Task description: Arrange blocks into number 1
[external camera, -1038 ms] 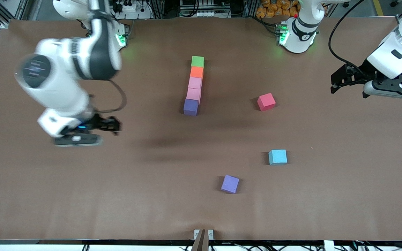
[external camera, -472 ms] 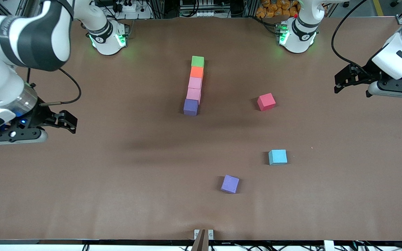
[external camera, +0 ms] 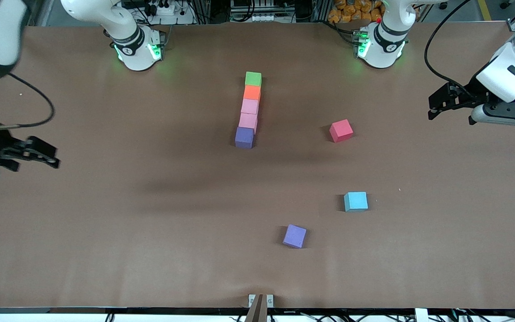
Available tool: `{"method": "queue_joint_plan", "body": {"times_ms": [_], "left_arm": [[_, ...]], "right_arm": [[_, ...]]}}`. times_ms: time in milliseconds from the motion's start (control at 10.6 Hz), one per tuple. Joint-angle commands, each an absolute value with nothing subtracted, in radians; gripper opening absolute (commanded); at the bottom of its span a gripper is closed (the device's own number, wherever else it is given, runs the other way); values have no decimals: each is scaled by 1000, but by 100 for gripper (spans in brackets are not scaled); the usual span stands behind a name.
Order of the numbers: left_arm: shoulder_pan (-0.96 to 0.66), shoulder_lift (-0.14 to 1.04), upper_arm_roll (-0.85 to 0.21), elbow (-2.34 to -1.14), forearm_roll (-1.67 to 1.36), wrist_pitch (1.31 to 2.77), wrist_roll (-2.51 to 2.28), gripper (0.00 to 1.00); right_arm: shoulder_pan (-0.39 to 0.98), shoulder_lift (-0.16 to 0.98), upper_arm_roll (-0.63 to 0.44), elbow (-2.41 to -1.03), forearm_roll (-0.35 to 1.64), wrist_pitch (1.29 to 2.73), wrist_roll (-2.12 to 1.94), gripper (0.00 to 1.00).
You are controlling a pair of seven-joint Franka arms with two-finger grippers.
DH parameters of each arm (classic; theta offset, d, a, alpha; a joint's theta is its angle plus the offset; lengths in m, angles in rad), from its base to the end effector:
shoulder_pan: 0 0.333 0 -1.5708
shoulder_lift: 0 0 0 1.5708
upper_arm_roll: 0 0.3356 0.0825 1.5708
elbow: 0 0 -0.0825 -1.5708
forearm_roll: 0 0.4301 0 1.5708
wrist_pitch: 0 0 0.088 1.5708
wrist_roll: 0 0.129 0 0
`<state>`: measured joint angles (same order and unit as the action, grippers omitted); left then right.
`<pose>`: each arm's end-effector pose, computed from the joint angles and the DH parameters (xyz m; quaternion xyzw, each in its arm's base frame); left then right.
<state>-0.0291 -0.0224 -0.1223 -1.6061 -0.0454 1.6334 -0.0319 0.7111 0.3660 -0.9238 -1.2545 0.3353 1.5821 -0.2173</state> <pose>0.5926 -0.0969 0.6228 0.9977 -0.0588 0.0227 0.0235 0.6893 0.0078 0.6243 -0.9981 -0.0325 -0.0517 0.0130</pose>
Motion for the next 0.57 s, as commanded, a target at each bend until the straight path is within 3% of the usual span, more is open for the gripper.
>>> {"method": "queue_joint_plan", "body": {"times_ms": [0,472], "left_arm": [[-20,-48,-126,-1628,-61,1632,-9,100],[-18,-49,-126,-1629,-61,1632,-3,100]], "right_arm": [[561,284,-717,-1238,236,1569,-212,100],[191,169,-291,-1253,80,1572,-202,100]]}}
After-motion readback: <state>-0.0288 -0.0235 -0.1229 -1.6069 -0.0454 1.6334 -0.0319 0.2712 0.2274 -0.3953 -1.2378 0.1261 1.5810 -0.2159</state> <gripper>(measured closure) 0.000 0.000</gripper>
